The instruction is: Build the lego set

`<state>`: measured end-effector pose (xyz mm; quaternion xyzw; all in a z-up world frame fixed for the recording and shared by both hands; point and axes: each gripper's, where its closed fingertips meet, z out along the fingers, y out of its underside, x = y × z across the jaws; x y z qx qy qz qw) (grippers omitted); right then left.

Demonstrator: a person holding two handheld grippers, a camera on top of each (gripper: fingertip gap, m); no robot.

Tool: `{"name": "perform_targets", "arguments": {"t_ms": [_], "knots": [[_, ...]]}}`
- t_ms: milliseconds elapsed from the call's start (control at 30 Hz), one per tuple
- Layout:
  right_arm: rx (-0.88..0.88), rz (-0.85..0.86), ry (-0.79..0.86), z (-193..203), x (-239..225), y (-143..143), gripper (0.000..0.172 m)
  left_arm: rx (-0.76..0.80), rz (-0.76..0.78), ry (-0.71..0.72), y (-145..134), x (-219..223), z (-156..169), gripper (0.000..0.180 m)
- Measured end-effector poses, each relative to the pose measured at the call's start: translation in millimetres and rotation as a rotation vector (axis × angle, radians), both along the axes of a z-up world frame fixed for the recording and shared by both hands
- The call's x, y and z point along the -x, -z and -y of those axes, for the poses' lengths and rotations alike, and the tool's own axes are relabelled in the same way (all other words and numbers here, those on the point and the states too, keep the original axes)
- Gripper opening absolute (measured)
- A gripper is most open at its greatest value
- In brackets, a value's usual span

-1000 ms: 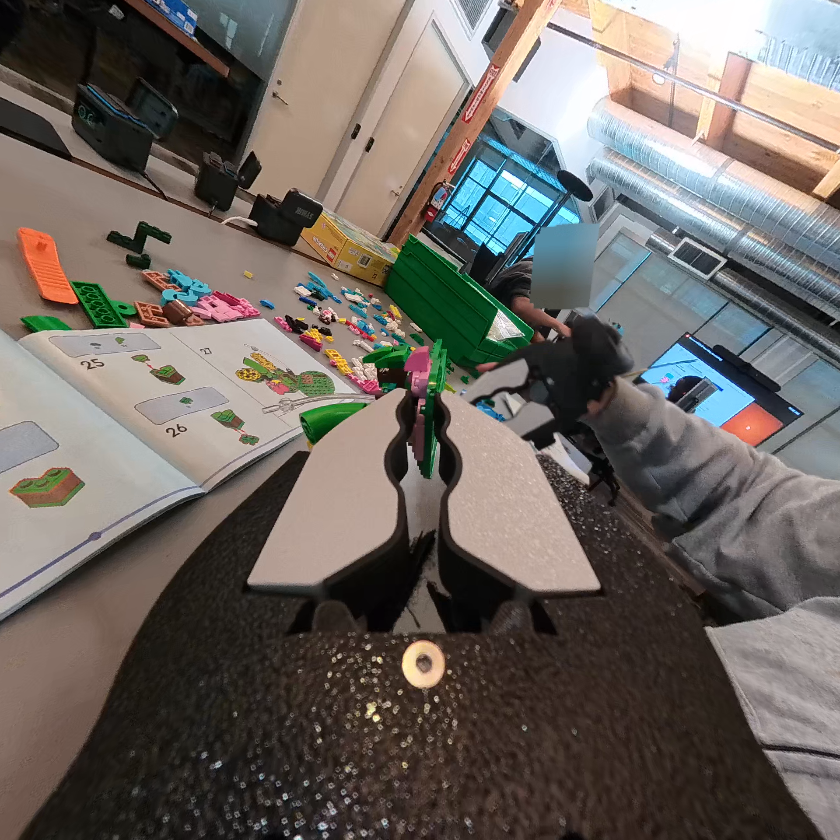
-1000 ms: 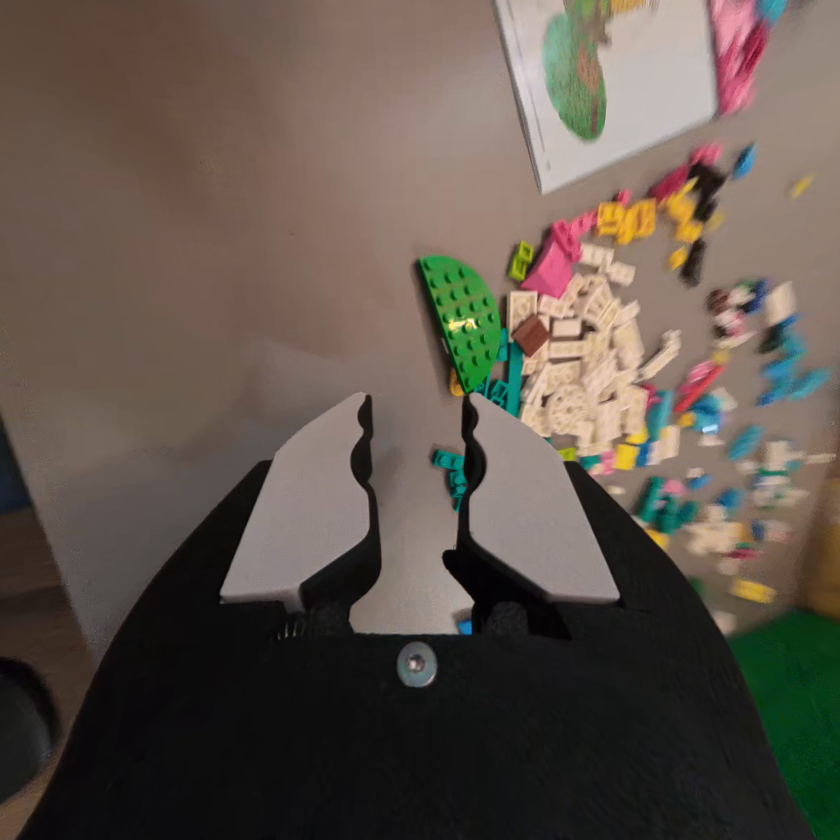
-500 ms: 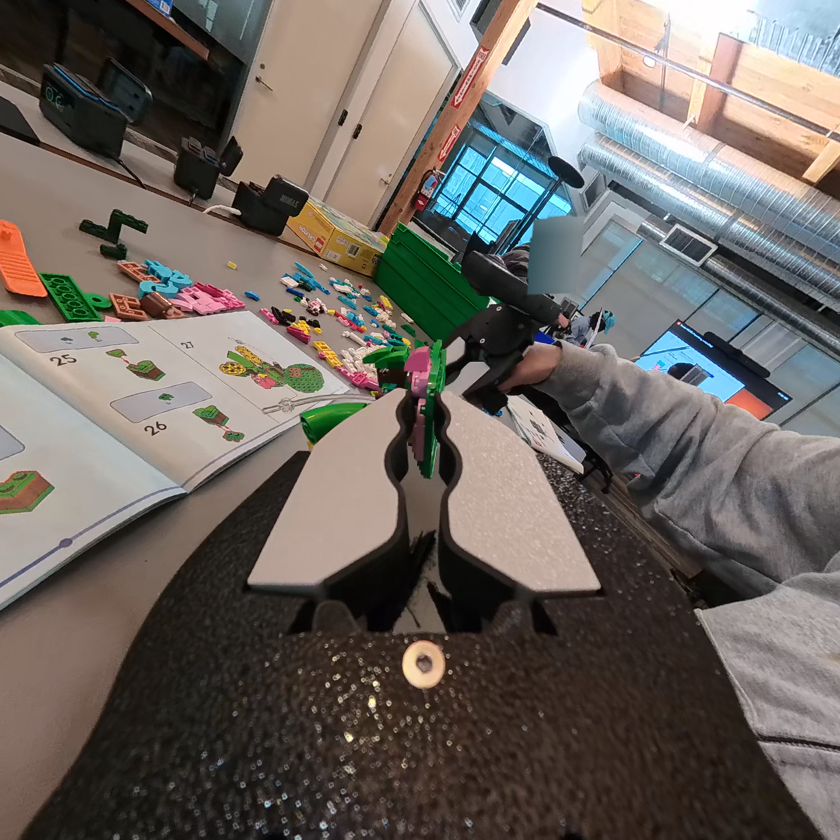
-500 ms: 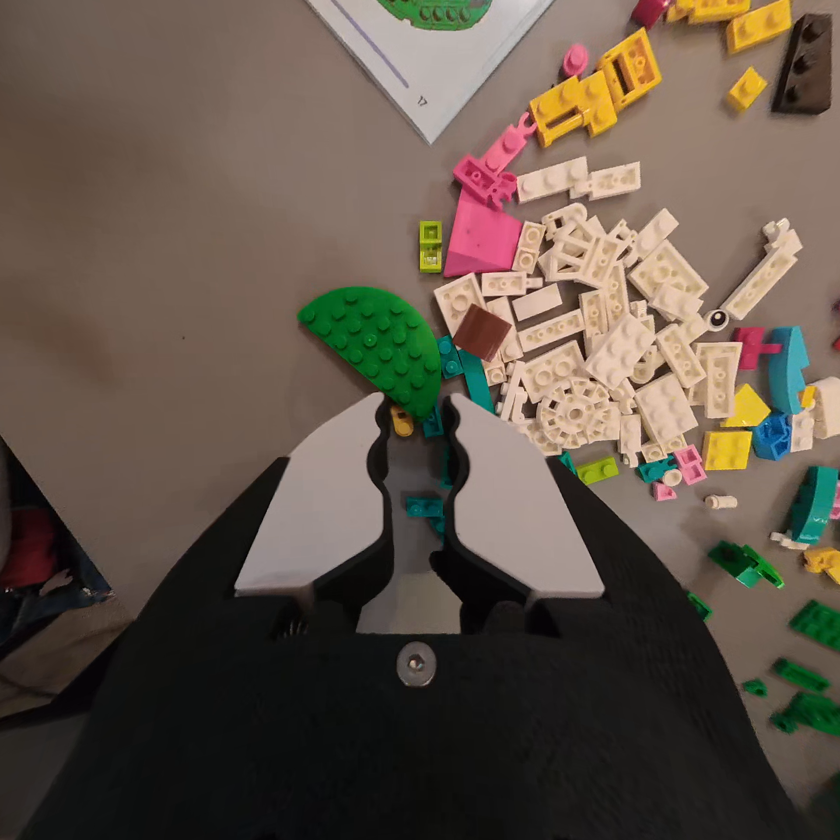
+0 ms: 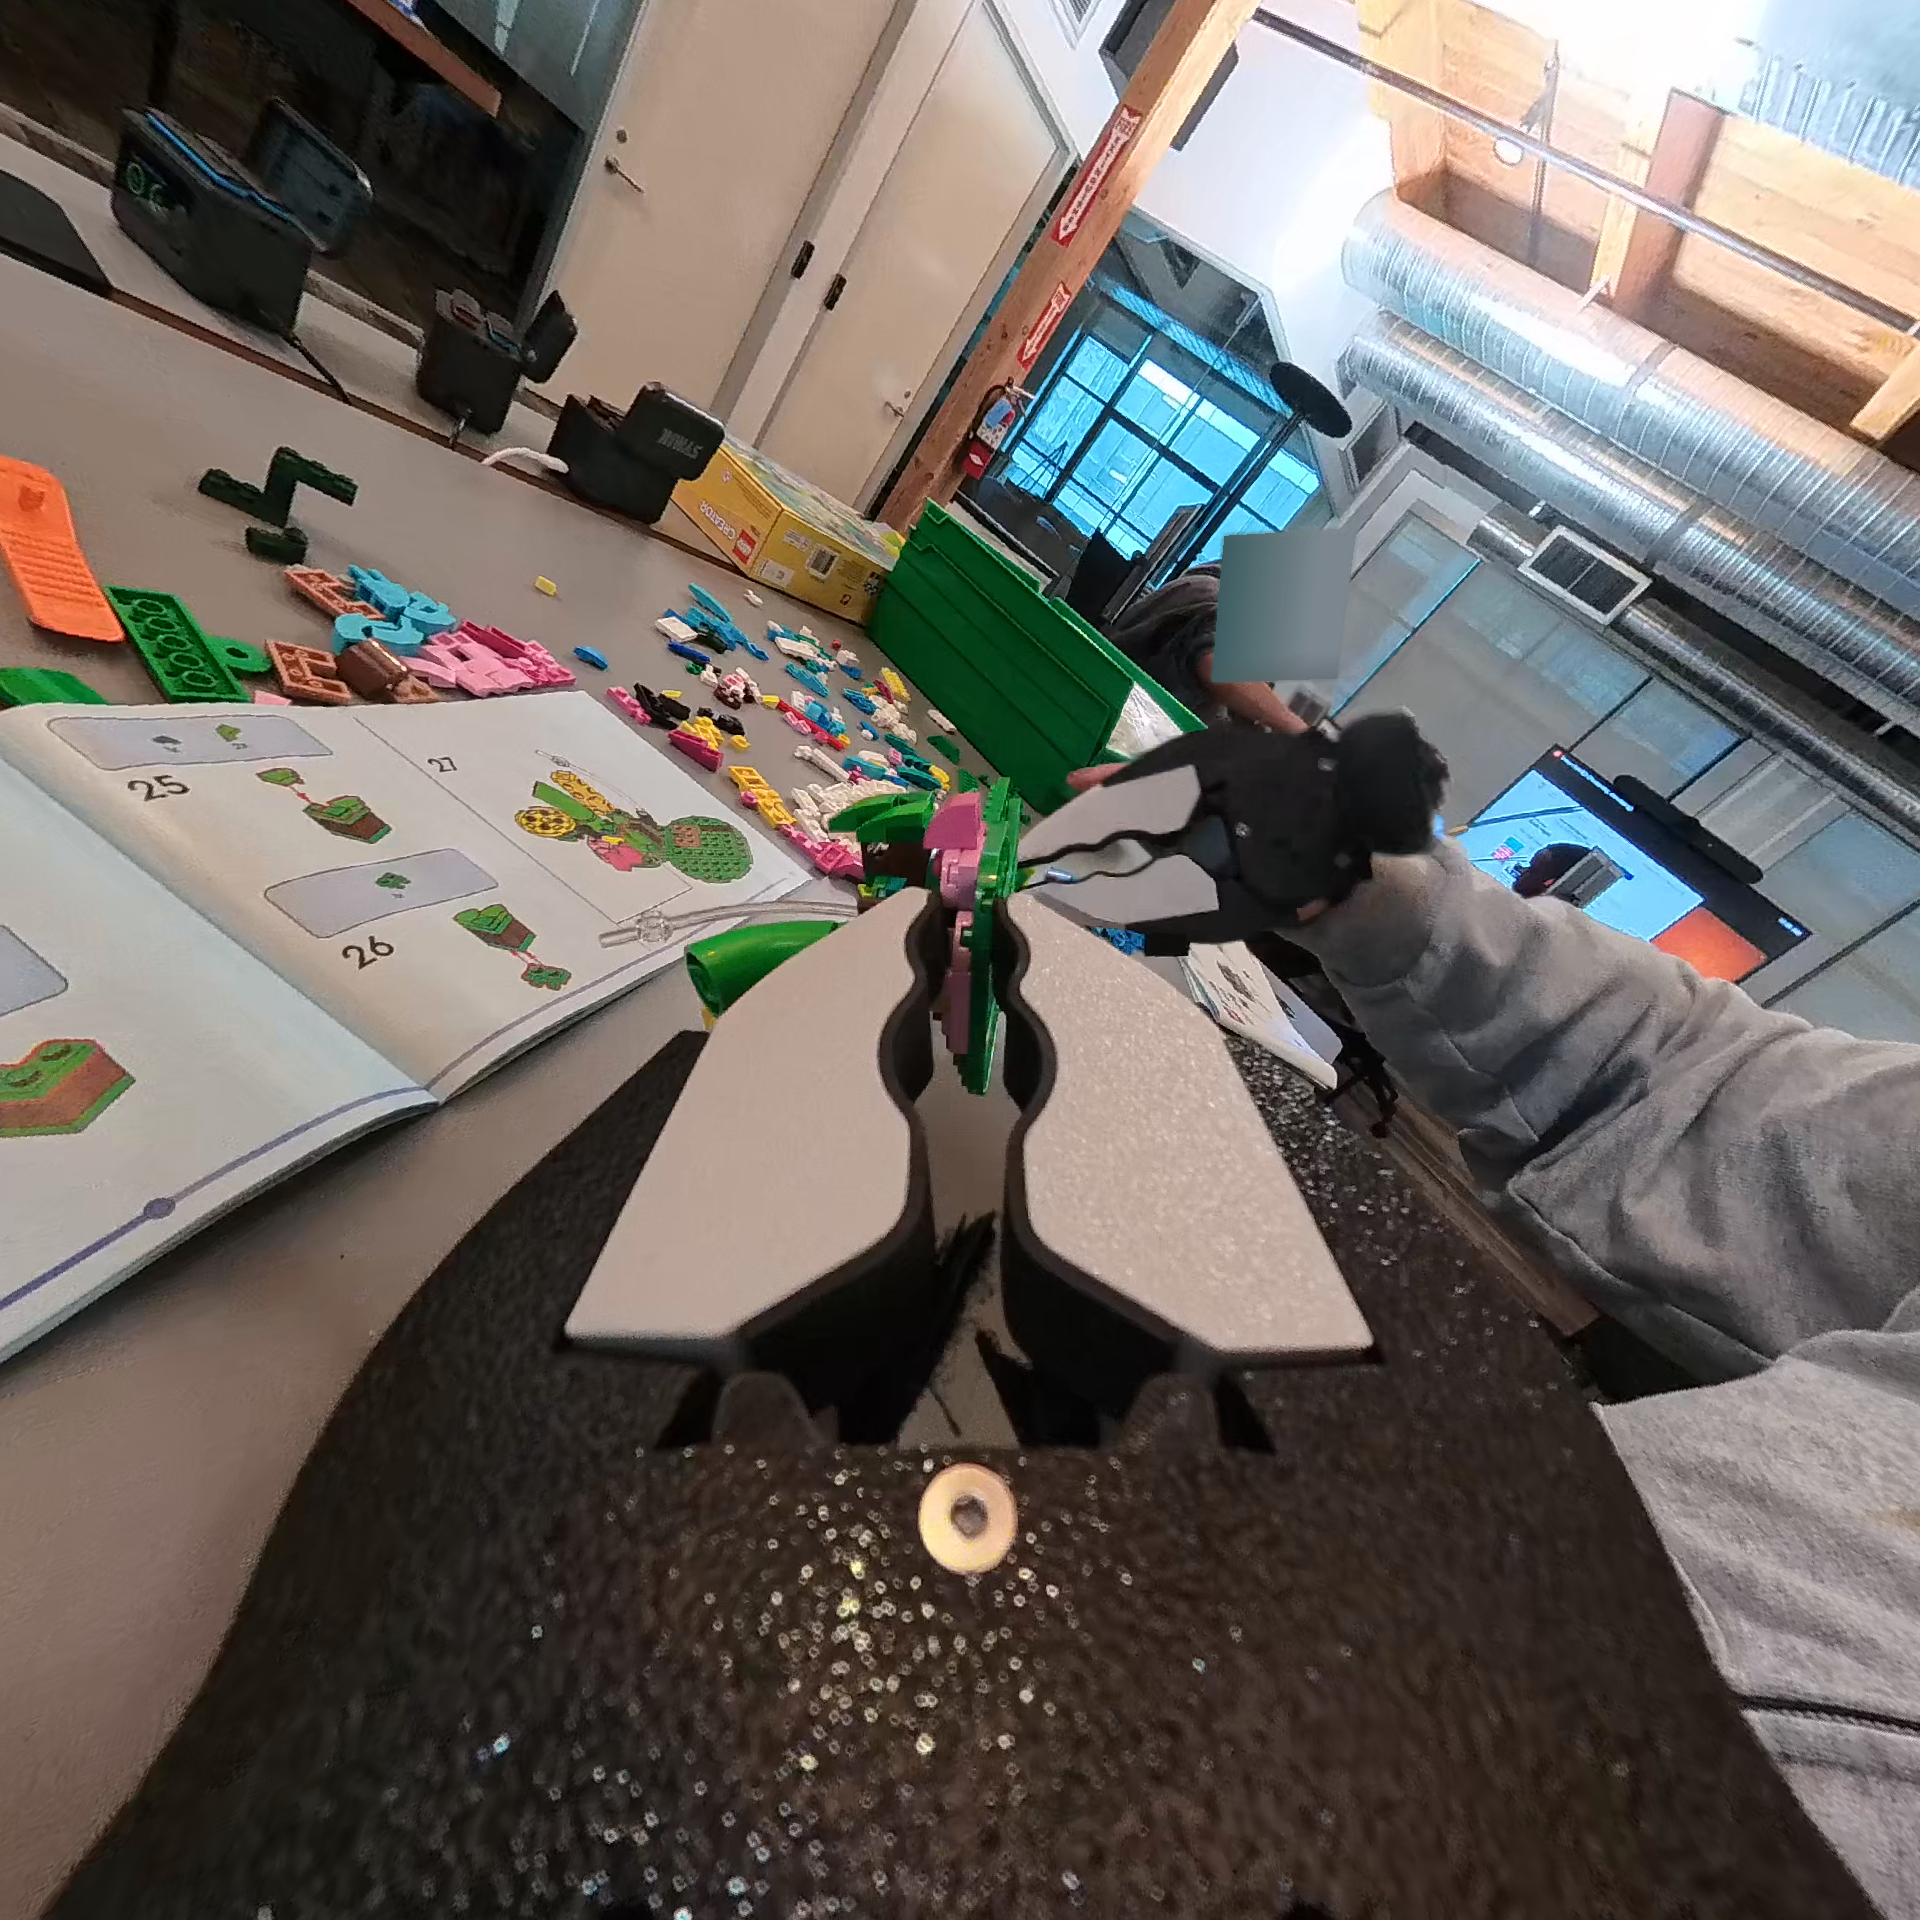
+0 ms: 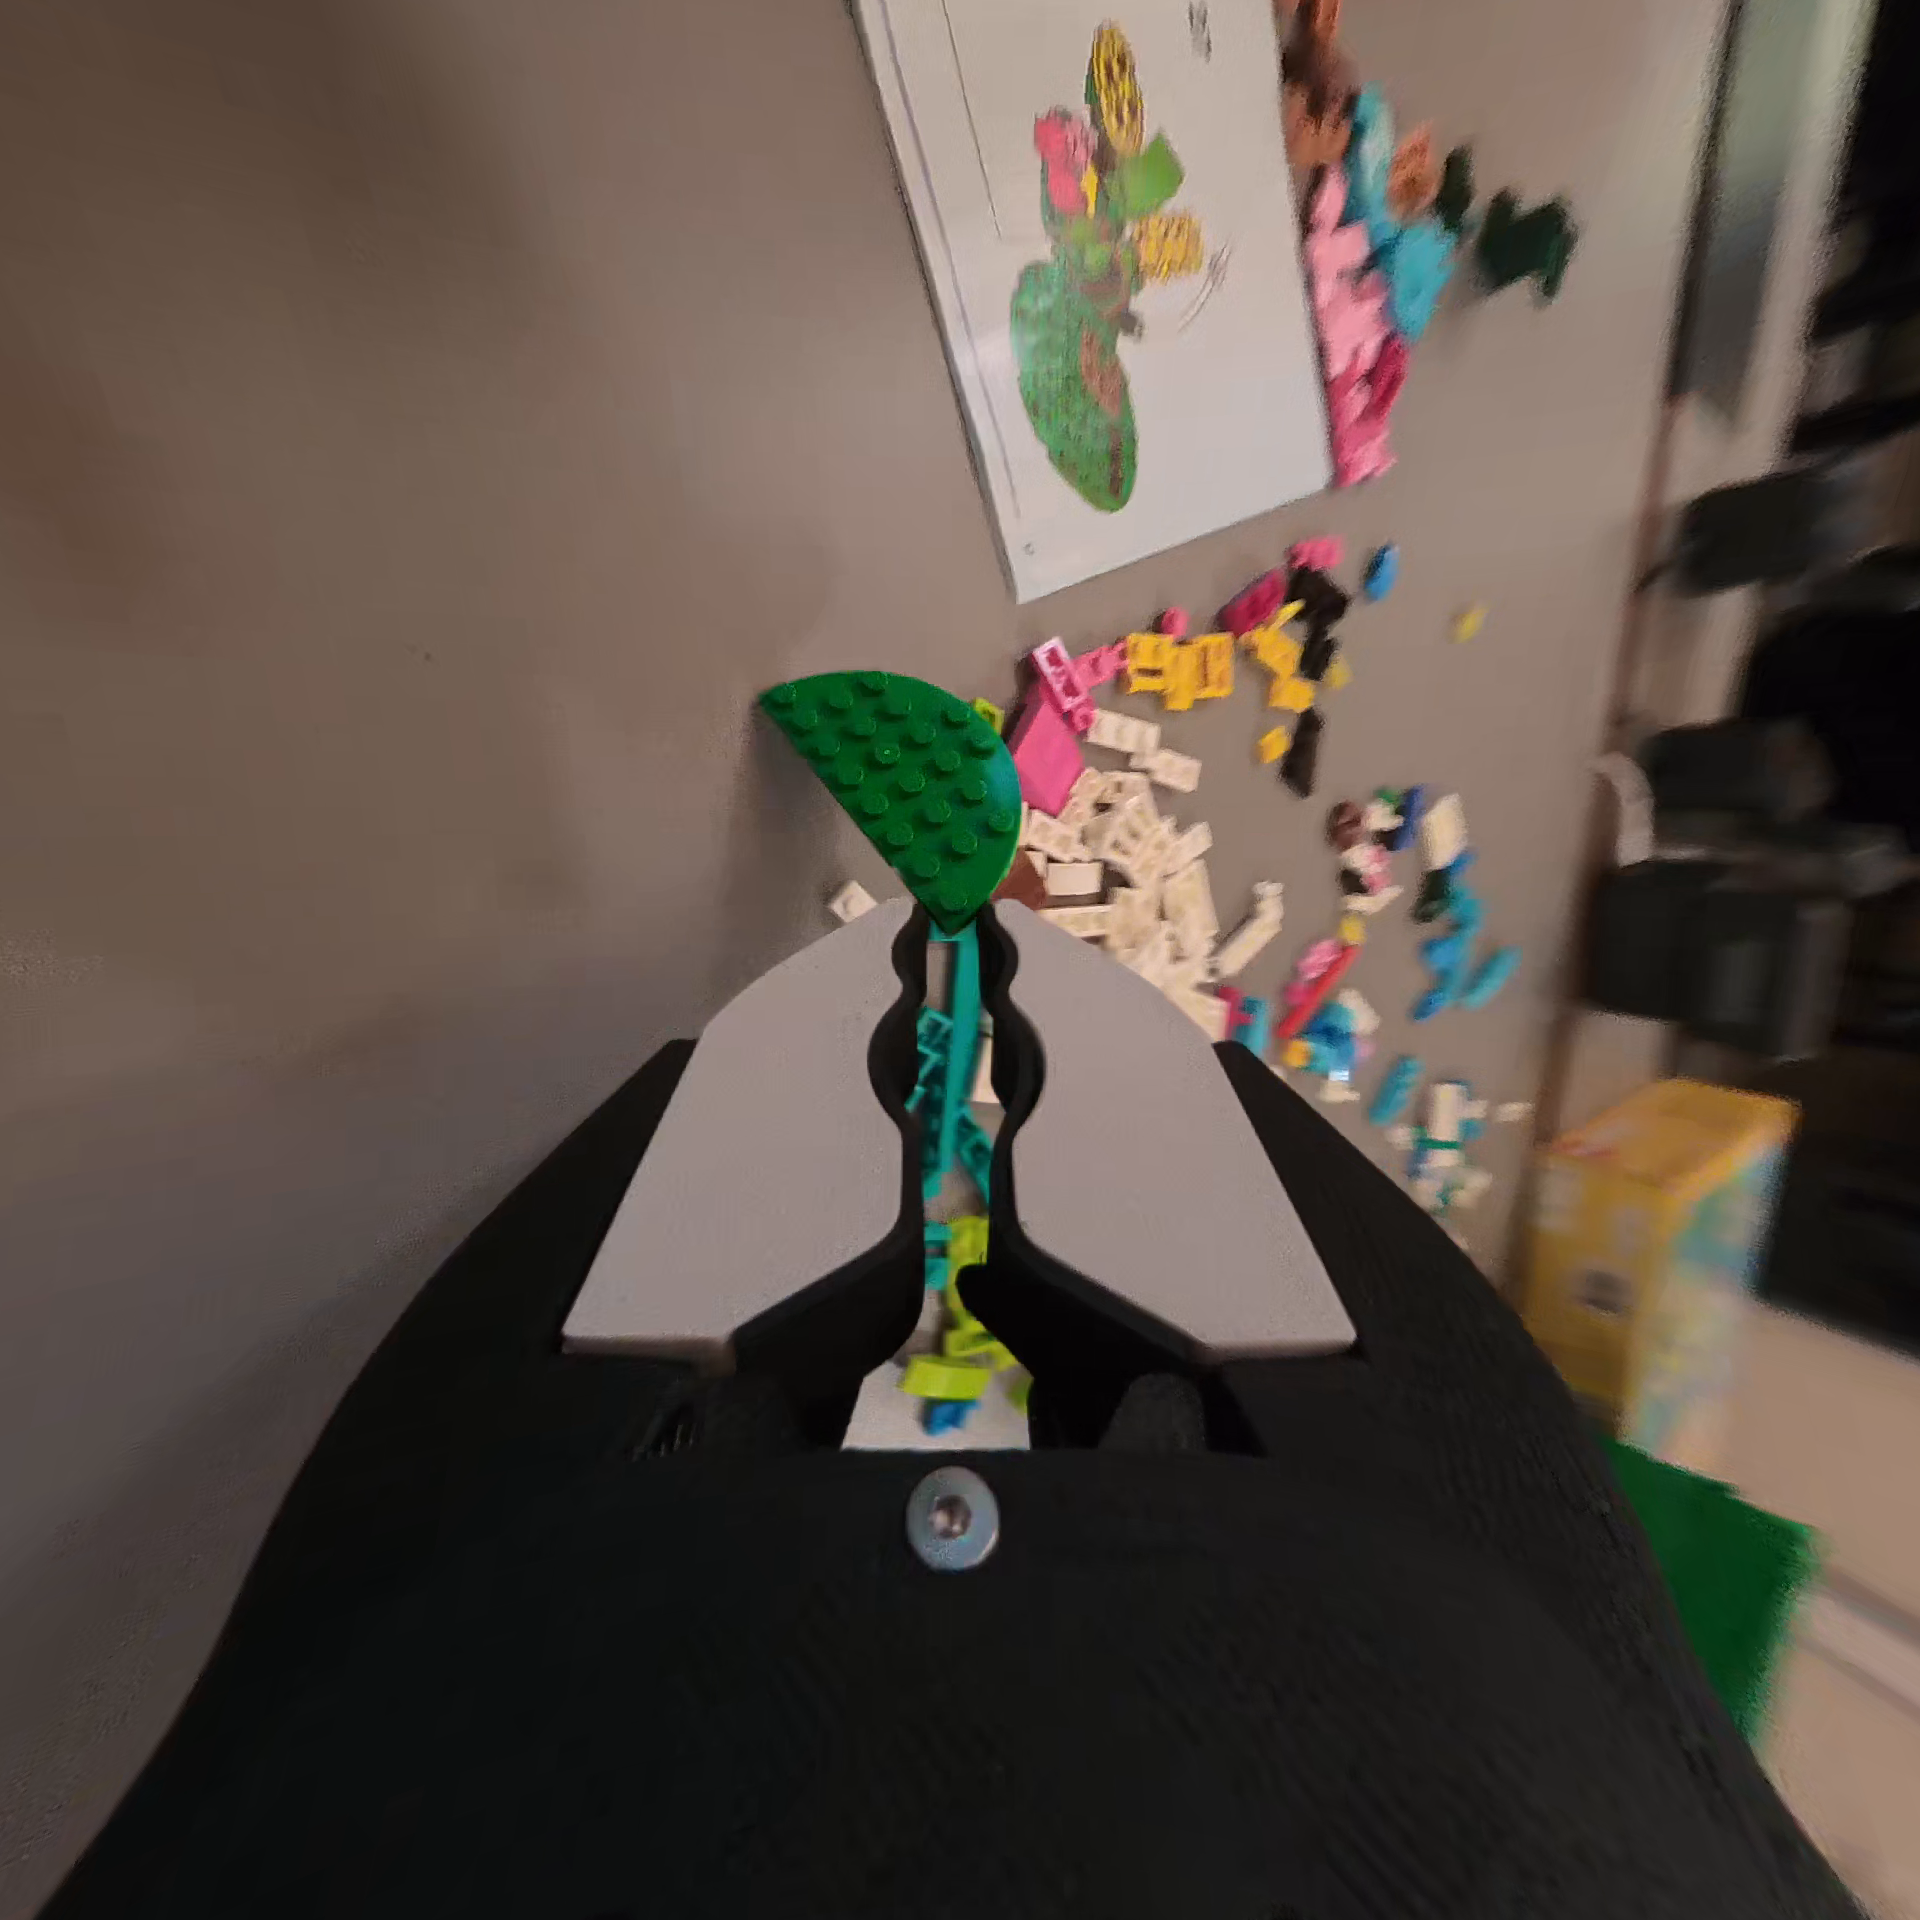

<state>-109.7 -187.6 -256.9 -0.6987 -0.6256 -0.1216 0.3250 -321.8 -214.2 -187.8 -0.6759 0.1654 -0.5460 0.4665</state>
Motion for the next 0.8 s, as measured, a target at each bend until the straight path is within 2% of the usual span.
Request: {"name": "perform_targets", "arguments": {"t_ms": [67, 133, 267, 433, 533, 633, 733, 800], "knots": [[-0.136, 0.096, -0.066, 3.7, -0.7, -8.5, 0.0, 0.002, -0.001, 0.002, 0.6, -0.8, 0.2, 0.008], [-0.256, 0.209, -0.143, 9.5, -2.0, -14.4, 0.0, 0.003, 0.001, 0.005, 0.9, -1.7, 0.6, 0.008], [-0.31, 0.357, -0.256, 25.2, 1.3, -9.0, 0.0, 0.005, 0.0, 0.007, 1.9, -2.8, 0.8, 0.008], [-0.193, 0.215, -0.191, 25.0, 13.1, -2.0, 0.0, -0.002, 0.003, 0.004, -0.2, -1.3, 1.9, 0.008], [-0.026, 0.089, -0.094, 15.5, 21.4, 12.9, 0.017, -0.005, 0.005, 0.006, -1.5, -1.4, 2.7, 0.008], [0.132, 0.057, -0.036, 6.3, 27.3, 28.6, 0.038, -0.012, 0.002, 0.006, -2.7, -1.0, 3.6, 0.008], [0.353, -0.104, 0.057, -1.9, 38.9, 31.4, 0.045, -0.013, 0.003, 0.011, -3.4, -0.9, 4.5, 0.008], [0.448, -0.134, 0.095, -9.2, 38.3, 31.8, 0.049, -0.014, 0.003, 0.009, -3.6, 0.1, 4.1, 0.008]]}}
